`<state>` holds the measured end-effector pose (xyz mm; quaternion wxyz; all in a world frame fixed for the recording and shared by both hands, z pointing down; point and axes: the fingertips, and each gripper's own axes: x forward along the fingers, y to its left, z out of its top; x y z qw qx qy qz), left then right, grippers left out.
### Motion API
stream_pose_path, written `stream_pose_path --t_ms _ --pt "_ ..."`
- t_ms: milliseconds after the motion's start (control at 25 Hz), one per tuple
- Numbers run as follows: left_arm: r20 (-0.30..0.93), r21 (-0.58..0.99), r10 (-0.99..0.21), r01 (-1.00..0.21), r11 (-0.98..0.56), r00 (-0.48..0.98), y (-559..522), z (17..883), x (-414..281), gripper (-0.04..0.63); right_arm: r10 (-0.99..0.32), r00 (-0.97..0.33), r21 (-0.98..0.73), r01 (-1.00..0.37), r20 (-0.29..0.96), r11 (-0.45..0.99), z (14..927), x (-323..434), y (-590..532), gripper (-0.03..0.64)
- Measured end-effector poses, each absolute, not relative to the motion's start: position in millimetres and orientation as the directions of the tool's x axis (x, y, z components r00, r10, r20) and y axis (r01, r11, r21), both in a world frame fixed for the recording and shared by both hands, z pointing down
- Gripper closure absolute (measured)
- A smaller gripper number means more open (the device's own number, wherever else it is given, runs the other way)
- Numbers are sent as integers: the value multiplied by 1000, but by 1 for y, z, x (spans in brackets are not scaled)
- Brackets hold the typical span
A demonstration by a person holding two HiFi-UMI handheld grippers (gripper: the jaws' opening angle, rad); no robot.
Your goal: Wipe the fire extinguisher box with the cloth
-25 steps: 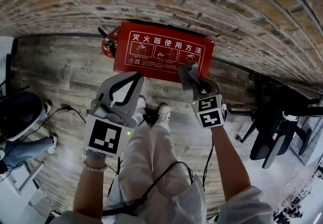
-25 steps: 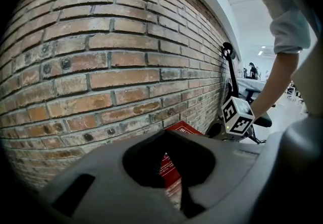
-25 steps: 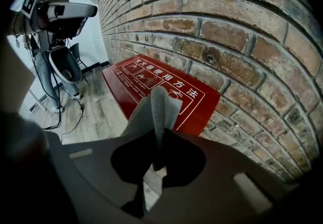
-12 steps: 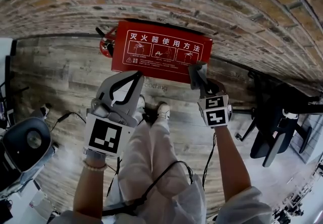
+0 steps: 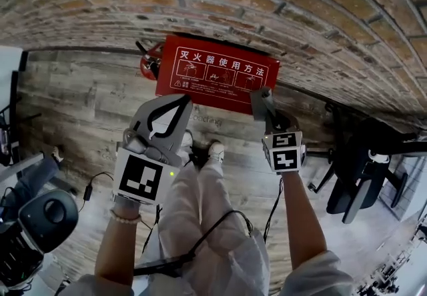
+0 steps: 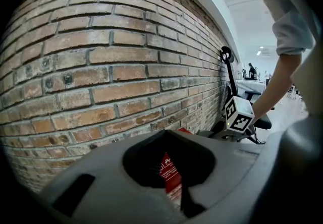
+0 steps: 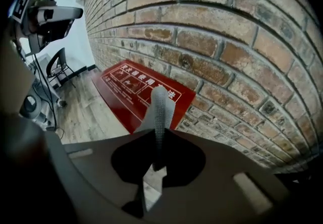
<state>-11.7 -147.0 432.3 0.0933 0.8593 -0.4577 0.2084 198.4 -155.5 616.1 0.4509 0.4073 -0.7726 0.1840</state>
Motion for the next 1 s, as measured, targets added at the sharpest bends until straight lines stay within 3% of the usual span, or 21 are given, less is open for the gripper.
stream_pose_path --t_ms 720,1000 --pt "330 -113 -781 -799 -591 531 -132 266 -13 597 -686 -420 86 -815 594 573 374 170 -152 597" --pt "272 -186 -797 -783 -593 539 -137 211 -15 597 -743 -449 178 -785 496 593 297 158 -156 597"
